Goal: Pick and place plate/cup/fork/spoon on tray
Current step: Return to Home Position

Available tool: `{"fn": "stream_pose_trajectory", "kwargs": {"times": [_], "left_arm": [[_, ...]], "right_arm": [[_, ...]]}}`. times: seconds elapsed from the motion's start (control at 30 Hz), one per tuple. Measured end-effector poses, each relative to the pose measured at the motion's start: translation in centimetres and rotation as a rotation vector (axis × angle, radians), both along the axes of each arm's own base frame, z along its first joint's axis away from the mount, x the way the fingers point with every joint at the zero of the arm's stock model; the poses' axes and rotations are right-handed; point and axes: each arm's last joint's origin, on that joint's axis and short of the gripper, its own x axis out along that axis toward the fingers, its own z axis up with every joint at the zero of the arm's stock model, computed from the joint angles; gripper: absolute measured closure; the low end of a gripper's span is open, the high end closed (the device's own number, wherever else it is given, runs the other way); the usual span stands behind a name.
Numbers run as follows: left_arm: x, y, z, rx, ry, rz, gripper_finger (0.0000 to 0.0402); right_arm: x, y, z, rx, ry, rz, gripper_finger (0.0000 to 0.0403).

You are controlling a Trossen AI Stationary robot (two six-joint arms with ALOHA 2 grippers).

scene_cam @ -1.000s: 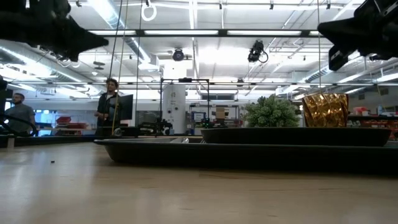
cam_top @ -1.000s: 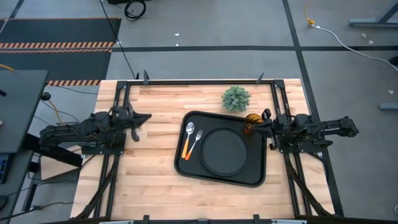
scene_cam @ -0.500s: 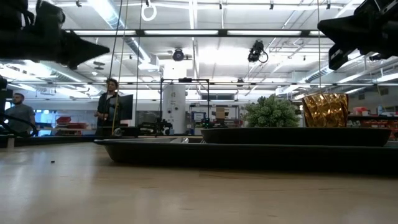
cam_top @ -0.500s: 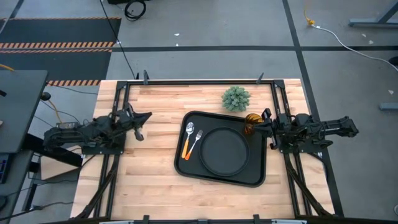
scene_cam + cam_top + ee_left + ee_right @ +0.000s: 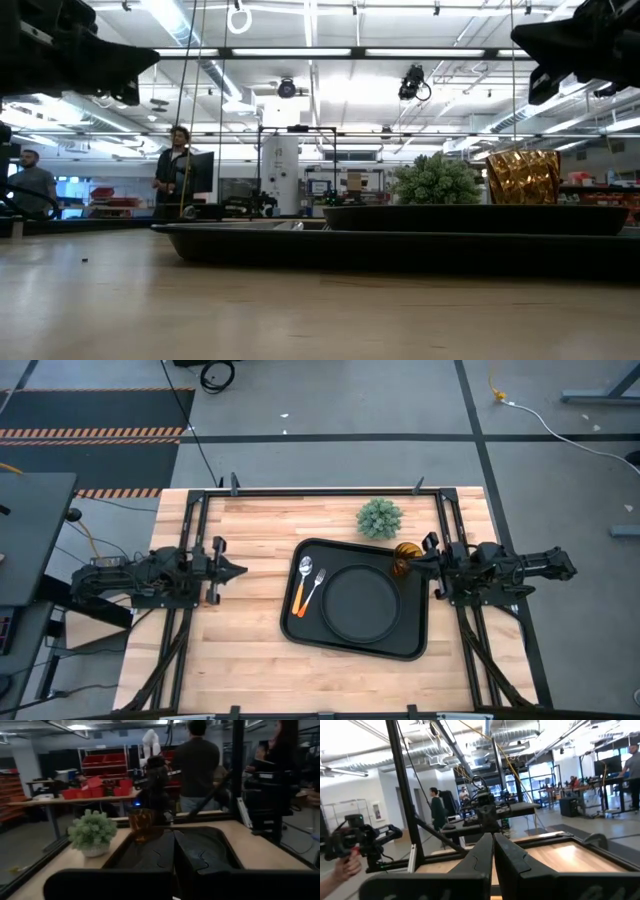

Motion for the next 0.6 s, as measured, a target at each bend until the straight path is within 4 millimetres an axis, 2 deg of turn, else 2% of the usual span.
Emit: {"fn": "stream_pose_trajectory", "kwargs": {"times": [0.27, 0.4, 0.6], "left_arm": [[0.1, 0.0, -0.6, -0.022, 0.063, -0.002, 0.0395], [0.1, 0.2, -1.0, -0.062, 0.099, 0.064, 0.0395], [0.1, 0.5, -1.0, -0.130, 0.097, 0.157, 0.0395]], "right_arm": [[0.0, 0.0, -0.1, -0.084, 0.006, -0.024, 0.0380], [0.1, 0.0, -0.2, -0.090, 0.020, -0.022, 0.0380], [0.1, -0.1, -0.5, -0.009, 0.059, -0.033, 0.0380]]}}
